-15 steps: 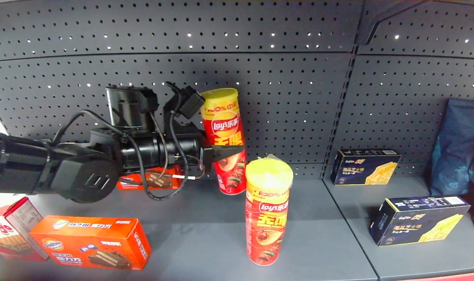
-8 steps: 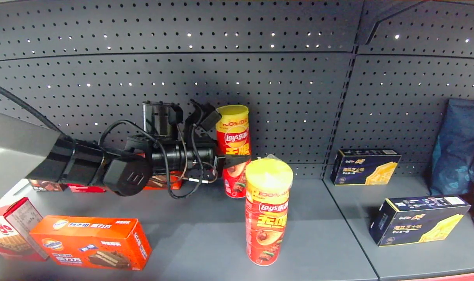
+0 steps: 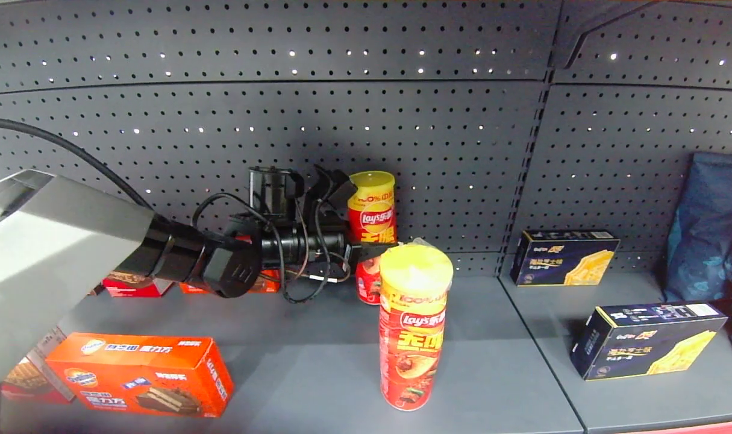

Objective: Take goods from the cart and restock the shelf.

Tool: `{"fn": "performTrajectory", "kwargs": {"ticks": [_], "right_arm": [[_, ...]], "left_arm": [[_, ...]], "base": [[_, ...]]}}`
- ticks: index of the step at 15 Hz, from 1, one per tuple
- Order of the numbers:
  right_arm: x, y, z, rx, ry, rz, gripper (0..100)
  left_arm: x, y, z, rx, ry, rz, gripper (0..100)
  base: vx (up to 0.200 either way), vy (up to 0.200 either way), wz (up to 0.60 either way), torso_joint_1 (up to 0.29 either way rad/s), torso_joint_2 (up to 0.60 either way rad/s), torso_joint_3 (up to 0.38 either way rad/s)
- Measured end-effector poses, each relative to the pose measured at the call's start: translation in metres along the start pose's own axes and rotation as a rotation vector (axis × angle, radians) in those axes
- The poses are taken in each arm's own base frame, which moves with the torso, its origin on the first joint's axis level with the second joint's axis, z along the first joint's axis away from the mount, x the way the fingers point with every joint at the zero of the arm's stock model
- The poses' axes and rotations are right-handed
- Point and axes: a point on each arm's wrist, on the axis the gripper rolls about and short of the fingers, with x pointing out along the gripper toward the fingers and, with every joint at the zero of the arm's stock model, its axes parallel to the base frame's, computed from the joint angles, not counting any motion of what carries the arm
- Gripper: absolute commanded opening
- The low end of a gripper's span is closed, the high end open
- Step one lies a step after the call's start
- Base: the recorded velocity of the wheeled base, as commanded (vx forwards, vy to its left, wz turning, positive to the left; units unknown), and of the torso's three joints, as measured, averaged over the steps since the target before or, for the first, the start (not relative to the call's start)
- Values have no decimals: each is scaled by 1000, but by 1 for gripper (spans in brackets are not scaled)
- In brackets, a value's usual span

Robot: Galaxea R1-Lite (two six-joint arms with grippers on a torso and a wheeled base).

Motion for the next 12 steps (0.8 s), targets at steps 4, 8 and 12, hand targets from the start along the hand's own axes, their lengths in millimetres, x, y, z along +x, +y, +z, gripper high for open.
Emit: {"fn": "performTrajectory", "kwargs": {"ticks": [4, 8, 12], "right_arm": [[0, 0, 0, 0, 0, 0, 100], [0, 0, 0, 0, 0, 0, 100], [0, 0, 0, 0, 0, 0, 100]], "left_arm": [[9, 4, -10, 16, 15, -4, 0], [16, 5, -16, 13, 22, -10, 0], [22, 7, -18, 16, 18, -13, 0]], "base": [[0, 0, 0, 0, 0, 0], [0, 0, 0, 0, 0, 0], [0, 0, 0, 0, 0, 0]]}}
